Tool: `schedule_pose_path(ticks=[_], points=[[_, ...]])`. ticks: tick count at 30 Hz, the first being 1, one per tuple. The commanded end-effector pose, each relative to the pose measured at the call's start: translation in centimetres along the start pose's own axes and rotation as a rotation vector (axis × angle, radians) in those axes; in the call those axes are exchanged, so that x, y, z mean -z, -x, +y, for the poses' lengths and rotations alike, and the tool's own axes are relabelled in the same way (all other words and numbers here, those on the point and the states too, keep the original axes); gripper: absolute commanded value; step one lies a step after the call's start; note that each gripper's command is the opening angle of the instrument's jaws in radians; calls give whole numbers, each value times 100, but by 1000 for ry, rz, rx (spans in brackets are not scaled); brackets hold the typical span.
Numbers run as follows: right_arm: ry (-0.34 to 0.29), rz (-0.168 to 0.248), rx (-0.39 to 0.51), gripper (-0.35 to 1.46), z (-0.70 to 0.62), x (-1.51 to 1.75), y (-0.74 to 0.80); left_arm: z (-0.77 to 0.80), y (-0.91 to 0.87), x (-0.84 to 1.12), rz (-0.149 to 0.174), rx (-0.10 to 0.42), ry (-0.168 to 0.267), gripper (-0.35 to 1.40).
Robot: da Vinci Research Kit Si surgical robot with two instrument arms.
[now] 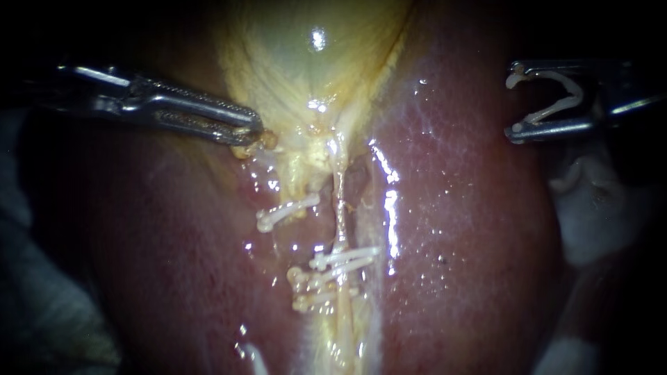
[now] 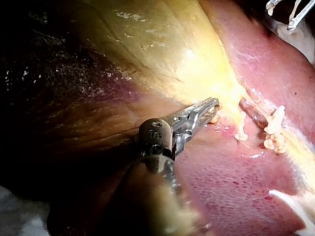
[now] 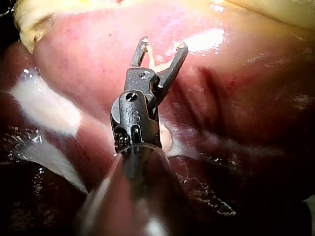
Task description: Clipping third clip right tube
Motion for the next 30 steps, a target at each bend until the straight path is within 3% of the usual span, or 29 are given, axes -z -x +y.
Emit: schedule_pose_path(ticks=[1,3,6,10,12,15,18,30], points=[[0,0,0,50,0,0,0,1,-1,4,-1,0,2,-35],[0,0,0,50,0,0,0,3,-4,16,-5,1,11,-35],[1,0,0,50,0,-1,0,6,-12,46,6,5,-11,-35],[1,0,0,50,0,-2,0,9,-23,88,36,17,-34,-35],[1,0,0,50,0,-2,0,10,-25,98,41,27,-43,-35],[-6,3,0,50,-1,-5,-2,10,-25,103,42,30,-43,-35],[-52,22,-29,50,-7,-15,-5,11,-25,103,42,30,-44,-35],[-190,109,-380,47,-52,-100,-24,17,-26,102,44,27,-47,-35]])
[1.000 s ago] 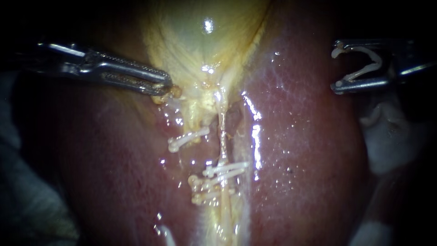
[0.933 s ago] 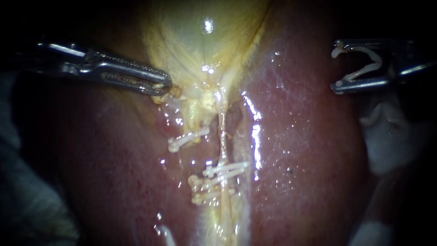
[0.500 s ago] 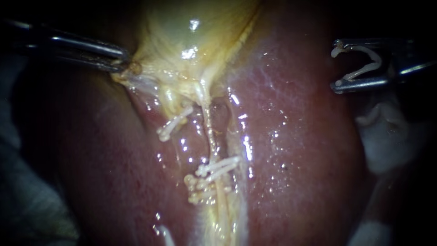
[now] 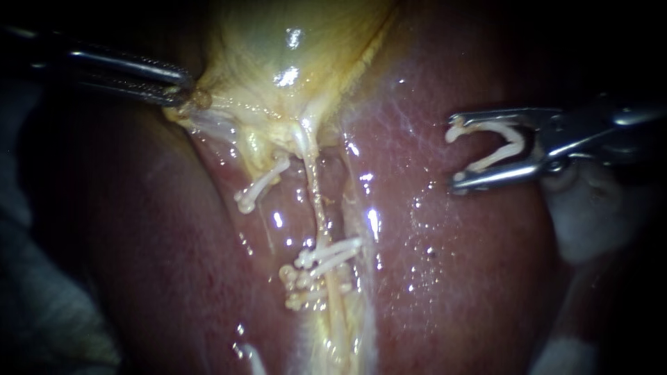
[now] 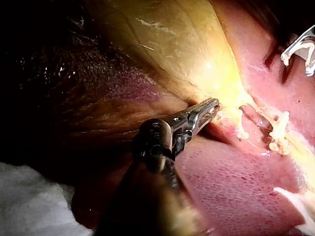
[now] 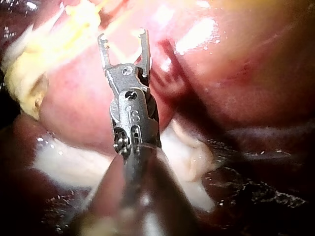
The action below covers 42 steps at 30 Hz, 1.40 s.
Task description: Clipping third clip right tube
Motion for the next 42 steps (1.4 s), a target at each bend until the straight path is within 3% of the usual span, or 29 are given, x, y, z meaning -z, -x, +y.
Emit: schedule_pose_path(ticks=[1,8,13,22,28,33,42], points=[[-8,9,-23,46,-1,-7,1,0,0,0,0,-1,0,-35],[-44,13,-159,46,-2,-57,14,2,-1,0,0,-1,0,-35],[-63,15,-227,46,6,-85,21,3,-1,0,1,0,-1,-35],[-51,14,-281,47,24,-119,30,5,0,0,1,0,-2,-35],[-60,25,-302,47,28,-138,37,6,0,-1,1,1,-3,-35],[-106,57,-330,47,26,-152,36,7,-1,-1,2,1,-3,-35],[-237,174,-391,47,17,-160,28,7,-1,-1,2,1,-4,-35]])
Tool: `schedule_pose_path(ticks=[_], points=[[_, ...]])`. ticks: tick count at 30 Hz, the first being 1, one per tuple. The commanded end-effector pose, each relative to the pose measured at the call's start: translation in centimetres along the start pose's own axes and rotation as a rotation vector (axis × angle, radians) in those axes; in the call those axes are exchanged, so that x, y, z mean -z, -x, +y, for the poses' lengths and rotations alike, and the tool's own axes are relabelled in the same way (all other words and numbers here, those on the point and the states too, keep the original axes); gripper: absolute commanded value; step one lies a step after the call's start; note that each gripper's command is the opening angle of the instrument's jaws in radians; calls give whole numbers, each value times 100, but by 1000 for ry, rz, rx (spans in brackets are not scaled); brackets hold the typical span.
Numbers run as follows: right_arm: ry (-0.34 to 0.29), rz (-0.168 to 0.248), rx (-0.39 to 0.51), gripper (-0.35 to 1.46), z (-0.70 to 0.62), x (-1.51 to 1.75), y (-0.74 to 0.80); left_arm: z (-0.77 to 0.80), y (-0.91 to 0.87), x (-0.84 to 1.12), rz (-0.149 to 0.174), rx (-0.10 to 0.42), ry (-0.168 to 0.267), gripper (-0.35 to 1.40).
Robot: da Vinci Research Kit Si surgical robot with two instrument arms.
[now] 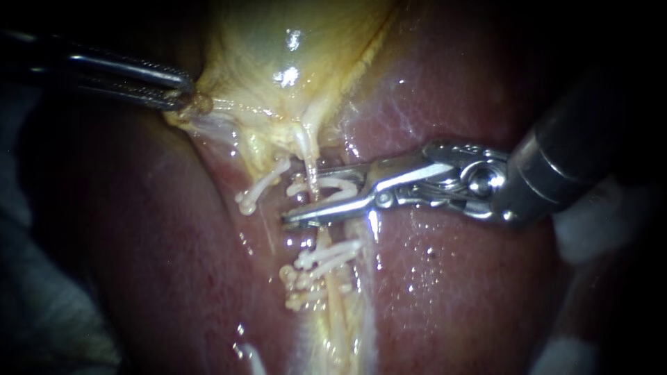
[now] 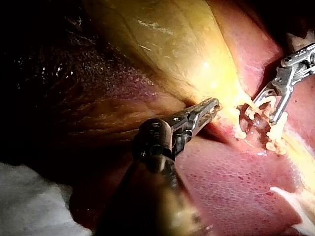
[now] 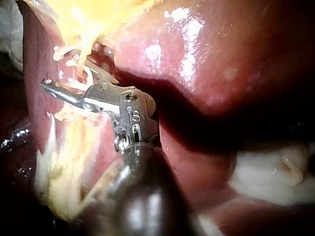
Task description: Clipping third clip right tube
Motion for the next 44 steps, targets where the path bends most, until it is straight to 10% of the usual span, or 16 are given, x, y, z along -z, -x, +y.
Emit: schedule_pose_path(ticks=[1,11,23,42,44], points=[[-14,14,-4,47,-2,1,-2,0,0,0,0,0,0,-35],[-91,90,-37,33,-15,6,-18,0,0,0,0,0,0,-35],[-90,91,-68,-35,-15,8,-20,2,-1,1,0,1,0,-35],[-92,86,-122,-35,-14,5,-13,2,-2,-1,0,2,-1,-35],[-79,100,-121,-5,-13,2,-11,2,-2,-1,0,2,-1,-35]])
